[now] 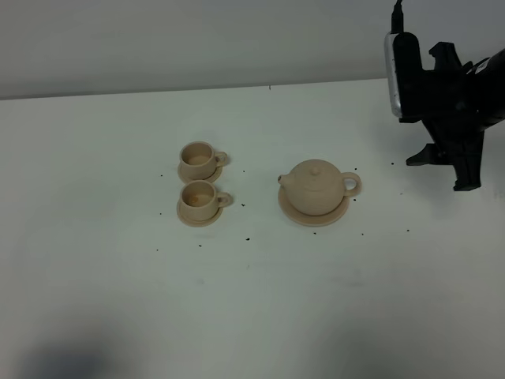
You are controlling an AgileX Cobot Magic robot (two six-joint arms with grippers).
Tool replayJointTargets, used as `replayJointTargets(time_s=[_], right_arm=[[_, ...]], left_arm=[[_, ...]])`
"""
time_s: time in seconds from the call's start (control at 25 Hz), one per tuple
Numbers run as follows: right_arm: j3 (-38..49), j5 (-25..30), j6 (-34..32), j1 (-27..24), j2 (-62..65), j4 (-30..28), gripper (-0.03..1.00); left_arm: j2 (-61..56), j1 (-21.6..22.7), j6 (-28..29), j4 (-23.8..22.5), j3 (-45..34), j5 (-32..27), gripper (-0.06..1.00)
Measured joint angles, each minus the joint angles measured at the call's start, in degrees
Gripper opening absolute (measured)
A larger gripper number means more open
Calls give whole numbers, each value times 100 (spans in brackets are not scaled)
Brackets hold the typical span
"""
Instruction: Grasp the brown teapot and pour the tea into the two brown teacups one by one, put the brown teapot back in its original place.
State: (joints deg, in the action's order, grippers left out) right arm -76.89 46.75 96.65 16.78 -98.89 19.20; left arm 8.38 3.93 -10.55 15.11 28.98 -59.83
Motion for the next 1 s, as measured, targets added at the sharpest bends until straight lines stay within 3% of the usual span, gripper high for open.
replayJointTargets(time_s=[0.16,0.44,0.76,1.0], right_arm=[[-535,748,-44,-187,-428,-209,52],[-1000,1116,-99,-163,-1032,-230,52],[-1644,1198,-973,147,-1714,-771,52],[-1742,939,-1833,557,-1732,-1440,52]], left_arm=[[0,0,0,0,0,0,25],[0,0,0,0,0,0,25],[0,0,0,0,0,0,25],[0,0,0,0,0,0,25]])
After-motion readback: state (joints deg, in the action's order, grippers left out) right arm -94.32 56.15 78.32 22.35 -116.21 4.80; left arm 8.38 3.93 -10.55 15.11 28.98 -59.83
